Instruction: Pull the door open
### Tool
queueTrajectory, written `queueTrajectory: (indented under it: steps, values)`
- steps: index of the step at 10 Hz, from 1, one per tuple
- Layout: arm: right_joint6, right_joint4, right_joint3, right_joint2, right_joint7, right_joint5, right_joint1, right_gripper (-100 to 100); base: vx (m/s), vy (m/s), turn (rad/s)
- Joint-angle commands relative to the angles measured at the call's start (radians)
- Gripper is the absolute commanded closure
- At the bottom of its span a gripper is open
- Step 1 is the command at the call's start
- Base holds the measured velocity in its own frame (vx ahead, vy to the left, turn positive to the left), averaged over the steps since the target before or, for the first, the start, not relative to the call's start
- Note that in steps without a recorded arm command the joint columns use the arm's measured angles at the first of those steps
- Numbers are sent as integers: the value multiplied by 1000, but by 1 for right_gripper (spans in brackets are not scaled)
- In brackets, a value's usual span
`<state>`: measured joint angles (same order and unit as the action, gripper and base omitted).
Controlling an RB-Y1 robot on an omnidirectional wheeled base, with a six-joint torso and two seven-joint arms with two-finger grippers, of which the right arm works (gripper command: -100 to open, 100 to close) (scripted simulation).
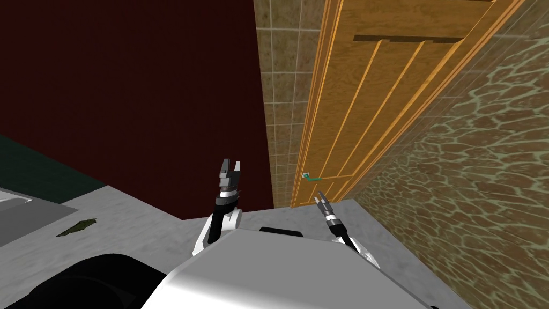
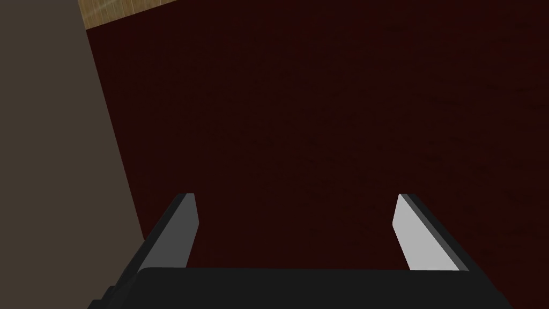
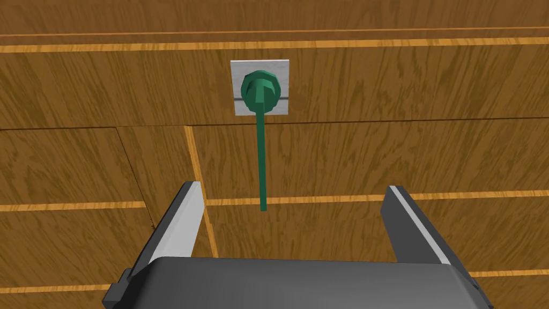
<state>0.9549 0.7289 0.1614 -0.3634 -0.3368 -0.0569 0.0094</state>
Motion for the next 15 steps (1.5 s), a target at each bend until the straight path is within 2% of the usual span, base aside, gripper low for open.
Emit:
queueTrajectory:
  steps: [1,3,4,6,7,10,15]
  values:
    - [13,-33,2,-4,-5,-1,-12,-100,11,-45,40]
    - [21,-69,5,-11,-11,-2,-22,-100,26,-64,80]
    - [29,-101,8,-18,-16,-3,-32,-100,60,-106,131]
    - [27,-103,8,-16,-15,-3,-35,-100,28,-71,40]
    - [26,-115,-22,-9,-6,-4,-39,-100,26,-29,266]
    - [17,-128,-73,4,10,-5,-43,-100,37,-41,225]
    - [0,-156,-181,32,43,-8,-52,-100,36,-43,202]
